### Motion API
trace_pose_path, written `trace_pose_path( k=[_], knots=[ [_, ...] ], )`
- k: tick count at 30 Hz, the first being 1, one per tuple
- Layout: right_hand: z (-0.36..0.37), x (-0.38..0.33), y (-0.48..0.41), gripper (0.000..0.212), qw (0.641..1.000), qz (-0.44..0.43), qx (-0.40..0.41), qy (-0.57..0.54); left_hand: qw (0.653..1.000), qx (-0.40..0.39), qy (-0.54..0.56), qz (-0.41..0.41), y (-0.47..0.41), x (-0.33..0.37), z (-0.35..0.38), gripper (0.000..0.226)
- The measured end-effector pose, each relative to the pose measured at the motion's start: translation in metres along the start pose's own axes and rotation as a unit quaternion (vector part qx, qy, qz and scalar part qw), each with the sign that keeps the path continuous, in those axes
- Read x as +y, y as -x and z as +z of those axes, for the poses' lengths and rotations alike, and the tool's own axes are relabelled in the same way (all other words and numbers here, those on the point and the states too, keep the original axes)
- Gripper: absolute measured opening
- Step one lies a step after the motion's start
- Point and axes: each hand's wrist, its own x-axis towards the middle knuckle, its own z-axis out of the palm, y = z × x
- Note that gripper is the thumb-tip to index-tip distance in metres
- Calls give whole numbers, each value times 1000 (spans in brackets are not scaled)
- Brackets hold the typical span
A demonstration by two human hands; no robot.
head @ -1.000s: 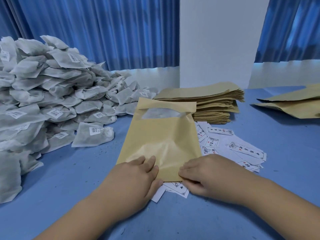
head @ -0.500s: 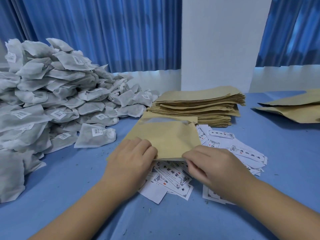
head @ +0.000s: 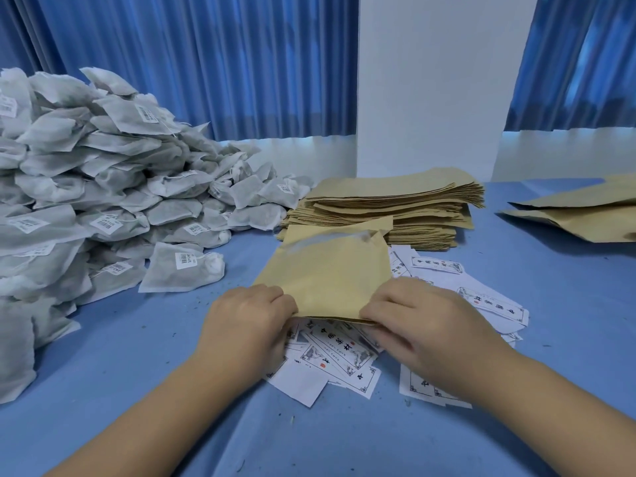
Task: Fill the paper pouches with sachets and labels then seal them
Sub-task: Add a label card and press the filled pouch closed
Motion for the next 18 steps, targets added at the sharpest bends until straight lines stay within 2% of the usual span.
trace_pose_path(
  k=[3, 5, 6, 8, 15, 18],
  knots=[
    [-1, 5, -2, 10, 999, 6, 41, 20, 1000, 9, 3, 0, 0, 2, -5, 8],
    [0, 3, -3, 13, 998, -2, 62, 32, 1000, 11, 10, 8, -4, 10, -8, 6],
    [1, 2, -3, 9, 997, -8, 67, 36, 1000, 15, 17, 13, -7, 13, -9, 7],
    [1, 1, -3, 6, 996, -13, 73, 40, 999, 25, 32, 15, -14, 20, -10, 24],
    [7, 3, -3, 11, 998, -11, 42, 55, 995, 49, 83, 20, -15, 25, -6, 29],
    [7, 1, -5, 9, 998, -14, 35, 54, 995, 47, 85, 12, -13, 22, -7, 21]
  ],
)
